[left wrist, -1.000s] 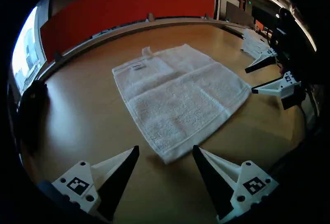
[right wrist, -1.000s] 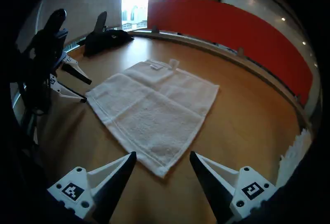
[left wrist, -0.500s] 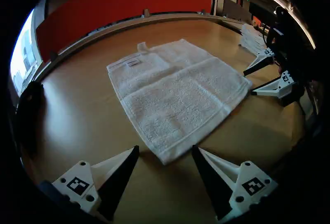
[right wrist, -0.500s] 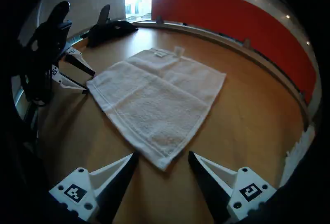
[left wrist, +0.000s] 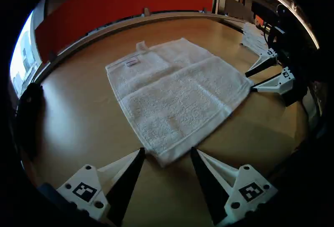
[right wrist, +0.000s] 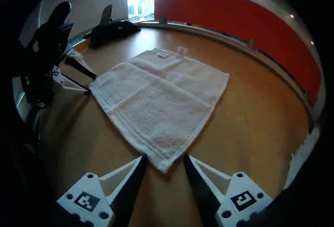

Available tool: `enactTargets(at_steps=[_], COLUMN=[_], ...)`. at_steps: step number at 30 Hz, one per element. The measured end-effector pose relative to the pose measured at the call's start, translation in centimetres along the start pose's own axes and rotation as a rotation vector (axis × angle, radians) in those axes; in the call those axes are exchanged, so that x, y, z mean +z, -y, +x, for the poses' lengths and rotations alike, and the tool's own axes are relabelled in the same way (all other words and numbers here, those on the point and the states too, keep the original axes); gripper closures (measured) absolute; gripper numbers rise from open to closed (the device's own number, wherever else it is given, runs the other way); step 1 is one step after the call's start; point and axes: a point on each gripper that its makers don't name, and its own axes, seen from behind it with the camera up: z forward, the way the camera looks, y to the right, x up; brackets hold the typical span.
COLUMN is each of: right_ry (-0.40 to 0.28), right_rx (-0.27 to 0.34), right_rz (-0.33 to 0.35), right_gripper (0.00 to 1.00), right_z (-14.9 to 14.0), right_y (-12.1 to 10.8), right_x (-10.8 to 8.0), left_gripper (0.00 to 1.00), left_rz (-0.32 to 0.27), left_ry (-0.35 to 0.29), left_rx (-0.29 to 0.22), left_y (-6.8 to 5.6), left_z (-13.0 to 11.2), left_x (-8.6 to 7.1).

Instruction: Fold towel

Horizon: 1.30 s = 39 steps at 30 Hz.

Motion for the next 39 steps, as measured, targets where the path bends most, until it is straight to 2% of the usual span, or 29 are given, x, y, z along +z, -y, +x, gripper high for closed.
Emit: enactTargets(at_steps=[5, 8, 10, 12, 14, 18, 26, 33, 39], right_ry=[0.003, 0.004, 0.005, 0.006, 0.005, 0.002, -0.008, -0.015, -0.030], right_rx=[-0.003, -0.004, -0.003, 0.000, 0.003, 0.001, -0.009, 0.003, -0.001], right_rz=[0.005, 0.007, 0.006, 0.006, 0.011, 0.031, 0.028, 0.031, 0.028], right_gripper=[0.57, 0.65, 0.69, 0.75, 0.79, 0.85, 0.88, 0.88, 0.88], right_z=[0.0, 0.0, 0.0, 0.0, 0.1, 0.4, 0.7, 1.0, 1.8], right_y=[0.0, 0.0, 0.1, 0.2, 0.3, 0.8, 1.1, 1.1, 0.8], right_x=[0.0, -0.1, -0.1, -0.1, -0.2, -0.4, -0.5, -0.8, -1.6], left_gripper=[0.31, 0.38, 0.47, 0.51, 0.69, 0.85, 0.88, 0.88, 0.88], left_rz=[-0.003, -0.005, -0.004, -0.002, 0.002, 0.016, 0.036, 0.039, 0.034], left_ry=[0.008, 0.011, 0.013, 0.015, 0.016, 0.021, 0.022, 0.025, 0.010], left_rx=[0.003, 0.004, 0.003, 0.002, -0.001, -0.018, -0.048, -0.049, -0.076], left_y=[-0.3, -0.5, -0.6, -0.6, -0.6, -0.5, -0.4, -0.5, -0.7], left_z=[0.0, 0.0, 0.0, 0.0, 0.1, 0.2, 0.4, 0.5, 1.5], left_x=[0.0, 0.0, 0.0, -0.1, 0.0, 0.1, 0.1, -0.1, -0.8])
